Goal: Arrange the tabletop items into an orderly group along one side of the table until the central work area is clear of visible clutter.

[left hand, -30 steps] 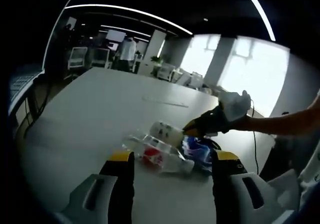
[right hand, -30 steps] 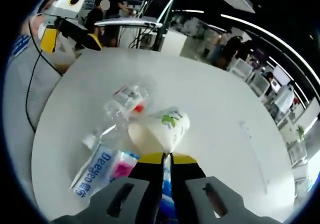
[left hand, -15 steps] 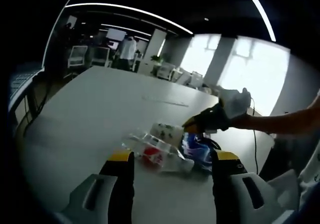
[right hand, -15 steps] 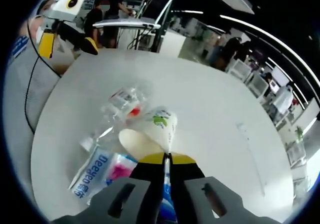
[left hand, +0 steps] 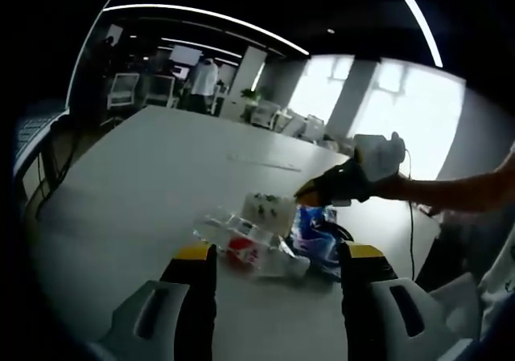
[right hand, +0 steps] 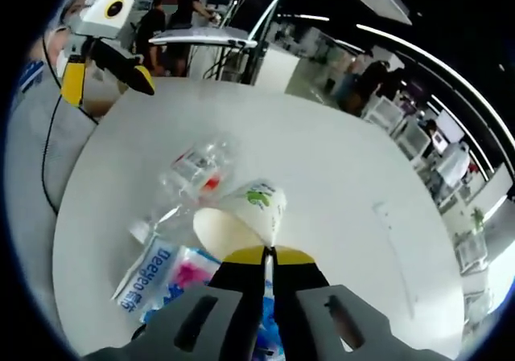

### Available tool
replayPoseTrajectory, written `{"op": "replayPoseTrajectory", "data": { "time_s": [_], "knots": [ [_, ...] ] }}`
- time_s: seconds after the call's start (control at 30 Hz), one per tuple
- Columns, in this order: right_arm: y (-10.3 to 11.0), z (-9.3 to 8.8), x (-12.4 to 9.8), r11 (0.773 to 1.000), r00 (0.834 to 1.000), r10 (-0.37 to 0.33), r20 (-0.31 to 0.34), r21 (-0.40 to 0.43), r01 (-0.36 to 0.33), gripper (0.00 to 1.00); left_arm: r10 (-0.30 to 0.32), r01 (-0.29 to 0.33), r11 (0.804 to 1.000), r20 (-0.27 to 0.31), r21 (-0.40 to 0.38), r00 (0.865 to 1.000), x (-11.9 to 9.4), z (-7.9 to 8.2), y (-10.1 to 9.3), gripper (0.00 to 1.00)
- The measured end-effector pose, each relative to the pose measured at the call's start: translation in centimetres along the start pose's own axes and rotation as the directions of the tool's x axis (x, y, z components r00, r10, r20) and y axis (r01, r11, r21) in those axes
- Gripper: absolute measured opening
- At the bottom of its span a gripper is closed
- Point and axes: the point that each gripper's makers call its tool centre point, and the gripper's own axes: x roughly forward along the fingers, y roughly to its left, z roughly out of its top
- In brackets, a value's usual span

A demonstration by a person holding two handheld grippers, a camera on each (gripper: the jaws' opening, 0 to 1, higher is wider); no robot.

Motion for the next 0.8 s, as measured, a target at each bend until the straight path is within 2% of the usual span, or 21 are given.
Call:
{"op": "replayPoseTrajectory", "data": {
  "time_s": [0.5,0.8],
  "knots": [
    [-1.9,1.6,-1.9,0.999,0.998,0.029,-0.059,-0.021,-0.031,0.0,-0.02,0.02,1.0,0.003,-0.014,1.0,-0.1,-0.4,-0.5,0.58],
    [-2.3,1.4,-1.9,0.994,0.982,0.105,-0.159,0.04,-0.1,0.0,-0.022,0.022,1.0,0.008,-0.021,1.0,-0.2,-0.5,-0.4,0.58]
  ]
}}
